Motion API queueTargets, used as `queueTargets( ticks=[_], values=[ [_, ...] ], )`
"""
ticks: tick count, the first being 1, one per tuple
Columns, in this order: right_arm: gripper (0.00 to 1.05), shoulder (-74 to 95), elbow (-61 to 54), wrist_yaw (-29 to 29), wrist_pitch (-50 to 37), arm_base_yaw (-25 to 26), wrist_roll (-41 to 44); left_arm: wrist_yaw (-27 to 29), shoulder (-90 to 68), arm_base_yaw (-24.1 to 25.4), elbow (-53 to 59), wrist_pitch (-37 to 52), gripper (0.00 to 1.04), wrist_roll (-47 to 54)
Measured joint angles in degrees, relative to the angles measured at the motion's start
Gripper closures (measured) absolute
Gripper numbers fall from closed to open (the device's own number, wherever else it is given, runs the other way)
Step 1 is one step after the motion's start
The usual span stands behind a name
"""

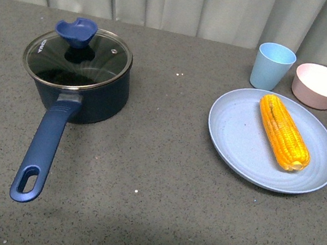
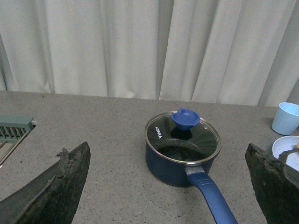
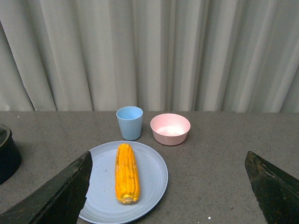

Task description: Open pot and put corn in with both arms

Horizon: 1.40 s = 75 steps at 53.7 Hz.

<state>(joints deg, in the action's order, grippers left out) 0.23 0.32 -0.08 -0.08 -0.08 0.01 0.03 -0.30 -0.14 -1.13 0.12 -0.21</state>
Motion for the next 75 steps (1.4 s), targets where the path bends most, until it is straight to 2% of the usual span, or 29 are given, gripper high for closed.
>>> queueTargets(
  ticks=[47,52,55,57,63,67,75],
  values=[
    [0.09,0.0,0.0,0.0,0.0,0.0,0.0,0.0,0.0,0.0,0.0,0.0,0.06,0.0],
    [0.09,0.0,0.0,0.0,0.0,0.0,0.0,-10.7,-5.0,2.6,-0.9,-2.2,0.06,-1.1],
    [0.09,0.0,0.0,0.0,0.0,0.0,0.0,-11.4,-11.5,1.9,-0.9,1.9,0.06,-2.1],
    [0.09,0.0,0.0,0.0,0.0,0.0,0.0,-9.3,-19.0,0.0,-1.4,8.6,0.06,-3.6],
    [0.09,0.0,0.0,0.0,0.0,0.0,0.0,-2.8,-48.9,-5.3,-6.8,35.9,0.06,-6.7],
    [0.09,0.0,0.0,0.0,0.0,0.0,0.0,1.3,-65.8,-8.8,-11.0,49.0,0.06,-6.3],
    [0.09,0.0,0.0,0.0,0.0,0.0,0.0,5.3,-88.5,-13.7,-22.0,55.9,0.06,-7.4]
  ],
)
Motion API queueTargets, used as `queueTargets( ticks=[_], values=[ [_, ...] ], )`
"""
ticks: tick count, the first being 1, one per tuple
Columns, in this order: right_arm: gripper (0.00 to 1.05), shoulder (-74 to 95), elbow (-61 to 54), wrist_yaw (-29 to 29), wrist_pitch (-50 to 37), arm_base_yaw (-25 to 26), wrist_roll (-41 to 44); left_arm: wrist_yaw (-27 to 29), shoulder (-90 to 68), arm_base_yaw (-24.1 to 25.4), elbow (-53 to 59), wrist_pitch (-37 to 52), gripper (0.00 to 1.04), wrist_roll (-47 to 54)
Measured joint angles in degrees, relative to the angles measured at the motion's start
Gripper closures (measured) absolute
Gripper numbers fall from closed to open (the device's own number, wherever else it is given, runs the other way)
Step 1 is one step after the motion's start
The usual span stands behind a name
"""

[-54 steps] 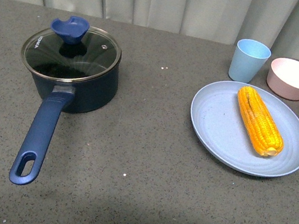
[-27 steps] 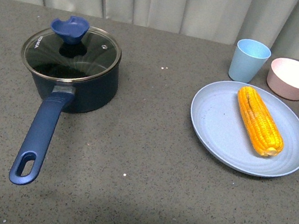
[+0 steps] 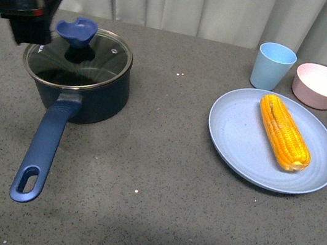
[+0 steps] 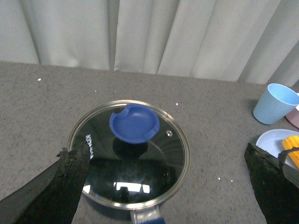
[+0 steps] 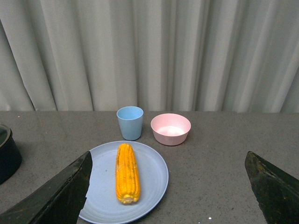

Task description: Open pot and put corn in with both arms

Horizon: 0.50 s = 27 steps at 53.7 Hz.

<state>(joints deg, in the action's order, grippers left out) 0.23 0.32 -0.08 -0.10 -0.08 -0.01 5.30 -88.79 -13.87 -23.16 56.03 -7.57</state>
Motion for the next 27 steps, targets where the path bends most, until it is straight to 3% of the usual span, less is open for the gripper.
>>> queueTargets(
  ticks=[13,27],
  values=[
    [0.09,0.0,0.0,0.0,0.0,0.0,0.0,5.1,-13.5,-1.2,-10.9,0.5,0.06,-0.5],
    [0.09,0.0,0.0,0.0,0.0,0.0,0.0,6.1,-21.9,0.1,-20.4,-1.4,0.06,-0.5]
  ],
)
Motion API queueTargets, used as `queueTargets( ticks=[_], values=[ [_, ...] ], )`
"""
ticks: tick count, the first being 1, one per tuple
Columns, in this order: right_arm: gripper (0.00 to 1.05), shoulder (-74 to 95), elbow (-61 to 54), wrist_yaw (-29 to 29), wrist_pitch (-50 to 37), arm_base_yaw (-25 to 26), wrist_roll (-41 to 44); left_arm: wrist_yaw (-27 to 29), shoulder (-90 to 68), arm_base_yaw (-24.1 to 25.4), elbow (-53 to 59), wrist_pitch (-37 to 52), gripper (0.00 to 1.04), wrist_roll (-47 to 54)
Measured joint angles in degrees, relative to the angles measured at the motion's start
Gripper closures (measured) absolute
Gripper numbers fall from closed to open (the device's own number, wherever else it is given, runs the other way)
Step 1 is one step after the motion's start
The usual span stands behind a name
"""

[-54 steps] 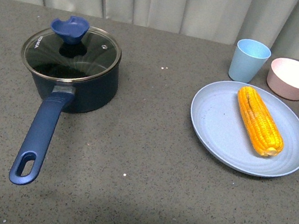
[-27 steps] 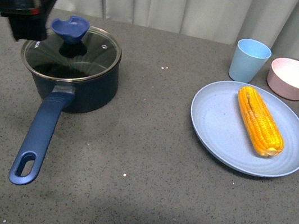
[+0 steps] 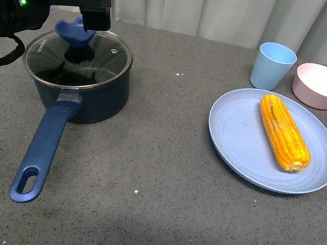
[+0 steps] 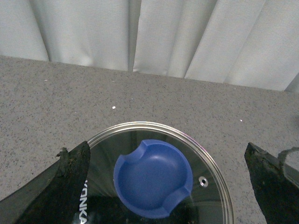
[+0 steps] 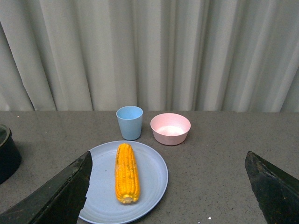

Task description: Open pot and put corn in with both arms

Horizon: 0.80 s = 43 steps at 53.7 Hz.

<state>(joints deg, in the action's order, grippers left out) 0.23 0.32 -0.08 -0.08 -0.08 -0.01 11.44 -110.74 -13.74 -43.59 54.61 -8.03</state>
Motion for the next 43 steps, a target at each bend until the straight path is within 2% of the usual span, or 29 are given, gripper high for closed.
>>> queueTargets(
  ticks=[43],
  values=[
    [0.09,0.0,0.0,0.0,0.0,0.0,0.0,1.5,-9.6,-0.2,-7.9,-3.5,0.06,-0.2]
  ],
)
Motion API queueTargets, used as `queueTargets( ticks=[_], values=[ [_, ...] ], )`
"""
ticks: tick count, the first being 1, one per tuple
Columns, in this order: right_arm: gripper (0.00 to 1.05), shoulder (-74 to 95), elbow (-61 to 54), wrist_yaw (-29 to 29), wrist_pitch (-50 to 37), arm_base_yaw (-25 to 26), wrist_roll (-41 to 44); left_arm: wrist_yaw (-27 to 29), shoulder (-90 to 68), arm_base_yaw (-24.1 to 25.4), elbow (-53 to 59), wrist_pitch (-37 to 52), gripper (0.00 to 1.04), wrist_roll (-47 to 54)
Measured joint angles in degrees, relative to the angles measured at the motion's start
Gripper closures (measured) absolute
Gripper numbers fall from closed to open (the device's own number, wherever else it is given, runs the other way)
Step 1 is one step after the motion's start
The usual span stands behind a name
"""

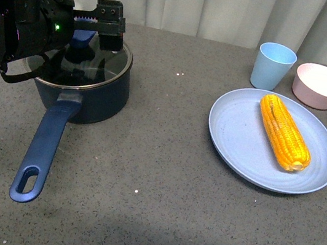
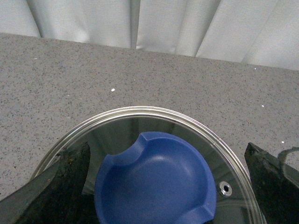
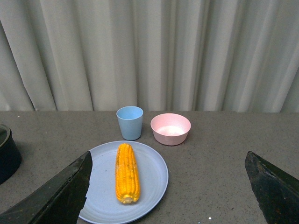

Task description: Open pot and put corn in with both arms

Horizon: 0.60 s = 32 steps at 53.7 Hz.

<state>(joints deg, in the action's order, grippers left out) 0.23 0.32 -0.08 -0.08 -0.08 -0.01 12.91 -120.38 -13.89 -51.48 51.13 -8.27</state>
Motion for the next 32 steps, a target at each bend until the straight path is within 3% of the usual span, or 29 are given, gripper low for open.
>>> queueTargets(
  ticks=[16,26,32],
  values=[
    [0.09,0.0,0.0,0.0,0.0,0.0,0.0,0.0,-0.7,0.3,-0.3,-0.8,0.06,0.2],
    [0.09,0.0,0.0,0.0,0.0,0.0,0.0,0.2,-0.7,0.8,-0.3,0.1,0.36,0.4],
    [0.09,0.0,0.0,0.0,0.0,0.0,0.0,0.1,-0.7,0.8,-0.3,0.1,0.40,0.5]
  ],
)
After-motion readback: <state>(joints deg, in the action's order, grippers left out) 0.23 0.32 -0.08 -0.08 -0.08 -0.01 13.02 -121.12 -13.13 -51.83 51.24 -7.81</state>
